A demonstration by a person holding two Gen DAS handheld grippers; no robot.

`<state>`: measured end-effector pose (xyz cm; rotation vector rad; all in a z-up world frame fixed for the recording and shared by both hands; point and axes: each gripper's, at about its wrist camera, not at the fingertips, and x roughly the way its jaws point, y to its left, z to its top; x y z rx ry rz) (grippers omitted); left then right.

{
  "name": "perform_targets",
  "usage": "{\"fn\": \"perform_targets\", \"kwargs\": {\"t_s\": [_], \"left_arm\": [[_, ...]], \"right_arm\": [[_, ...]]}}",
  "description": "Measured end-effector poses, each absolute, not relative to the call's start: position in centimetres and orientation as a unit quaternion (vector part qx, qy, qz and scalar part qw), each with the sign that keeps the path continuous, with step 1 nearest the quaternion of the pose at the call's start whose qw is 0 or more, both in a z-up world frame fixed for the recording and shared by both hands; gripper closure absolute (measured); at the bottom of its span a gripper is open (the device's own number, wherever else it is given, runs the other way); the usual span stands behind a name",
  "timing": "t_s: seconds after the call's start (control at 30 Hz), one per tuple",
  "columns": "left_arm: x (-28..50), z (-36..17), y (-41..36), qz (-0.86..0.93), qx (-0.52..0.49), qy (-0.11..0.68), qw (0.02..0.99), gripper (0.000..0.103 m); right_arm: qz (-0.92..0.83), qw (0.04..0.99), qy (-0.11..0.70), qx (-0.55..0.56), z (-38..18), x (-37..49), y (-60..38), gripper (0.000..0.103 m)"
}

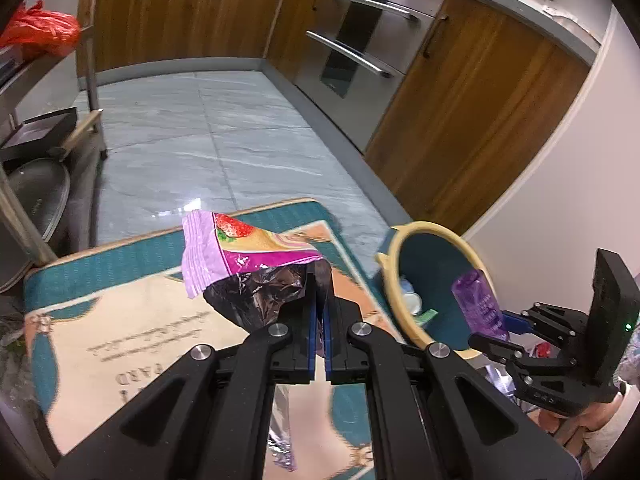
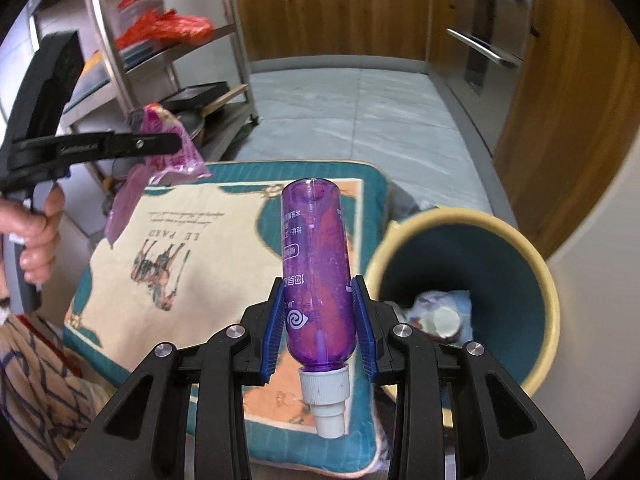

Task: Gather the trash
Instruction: 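Carry the pink wrapper and purple bottle over the teal bin with both grippers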

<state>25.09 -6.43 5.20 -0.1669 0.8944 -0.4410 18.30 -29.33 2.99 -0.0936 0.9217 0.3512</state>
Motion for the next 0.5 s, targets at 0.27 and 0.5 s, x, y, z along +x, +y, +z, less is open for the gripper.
{"fn": "perform_targets", "kwargs": {"t_s": [0.27, 0.5], "left_arm": [[23.8, 4.8, -12.6, -0.269, -0.076, 0.423, 0.862, 0.101], [23.4, 4.3, -17.5, -0.313, -0.063, 0.415, 0.852, 0.101]], "right_arm": [[0.128, 0.884, 0.45, -0.014, 2.1, 17.9, -33.5, 0.069], [0.1, 0.883, 0.459, -0.002, 1.2, 17.2, -36.6, 0.069]]}}
